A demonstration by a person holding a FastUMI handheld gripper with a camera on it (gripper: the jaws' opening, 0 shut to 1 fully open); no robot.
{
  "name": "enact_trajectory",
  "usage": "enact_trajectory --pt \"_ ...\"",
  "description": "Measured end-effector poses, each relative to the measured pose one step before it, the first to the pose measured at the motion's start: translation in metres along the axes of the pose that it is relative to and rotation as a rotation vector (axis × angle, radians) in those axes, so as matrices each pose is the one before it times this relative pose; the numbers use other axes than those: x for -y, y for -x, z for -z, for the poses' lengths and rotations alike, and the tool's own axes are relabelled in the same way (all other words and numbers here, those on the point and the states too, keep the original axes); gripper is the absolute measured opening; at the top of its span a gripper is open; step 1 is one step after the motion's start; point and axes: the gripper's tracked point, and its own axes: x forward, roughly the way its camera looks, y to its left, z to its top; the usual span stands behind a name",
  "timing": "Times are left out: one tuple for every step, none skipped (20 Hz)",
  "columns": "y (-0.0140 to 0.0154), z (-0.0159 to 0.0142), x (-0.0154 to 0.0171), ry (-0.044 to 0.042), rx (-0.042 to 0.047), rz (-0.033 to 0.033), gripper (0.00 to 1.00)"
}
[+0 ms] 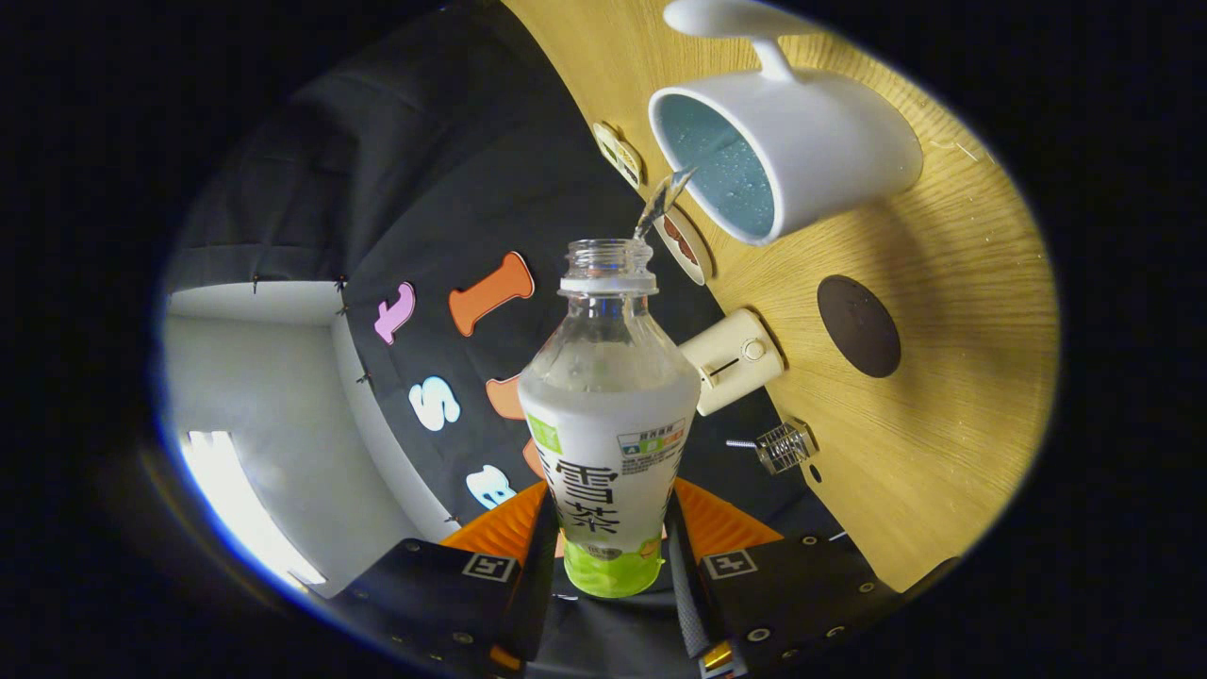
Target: Take the bottle from table, then pour the juice into the cup, finally place the bottle on the coaster
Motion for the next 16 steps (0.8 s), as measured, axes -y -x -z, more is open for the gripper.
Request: enact_trajectory --pt "-0.00052 -0.00020 -0.00113 -0.01095 0.00348 -0.00610 0.57" --pt "-0.00021 0.00069 -0.00053 -0.01106 0.00191 -0.00315 0.57" --pt "-0.00127 0.00092 -0.00163 -0.01219 0.00464 -0.00879 0.57" --pt "-0.00016 0.00061 -0.00204 -0.01486 0.00348 -0.01507 0.57" --pt "-0.00081 0.00010 -0.00272 -0.01976 0.00600 -0.02115 0.57" --pt "-0.00140 0.00100 -0.00100 -0.01843 0.00122 -0.01358 0.57" --pt "-0.00106 0.00056 -0.00056 -0.00990 0.00062 -0.00570 0.57" --pt "0.00027 0.00051 -0.00153 -0.00307 -0.00121 0.00008 0.57" --pt "-0.00038 0.00030 -0.00077 -0.00609 -0.00041 -0.00323 0.57" --pt "0.00063 -0.00024 -0.00180 -0.01053 0.00131 -0.00619 0.57" --pt "-0.00113 0.00094 -0.00146 -0.01148 0.00169 -0.00994 0.57" --pt "-0.00058 0.00043 -0.00081 -0.00913 0.00094 -0.00720 0.57" --pt "-0.00015 -0.00011 -0.00074 -0.00960 0.00392 -0.00382 0.57" --pt "0.00024 -0.00055 0.00048 -0.00674 0.00073 -0.00301 0.57" --pt "0.00057 0.00000 -0.00175 -0.00902 0.00163 -0.00367 0.57" --pt "-0.00026 -0.00058 -0.00029 -0.01295 0.00436 -0.00498 0.57"
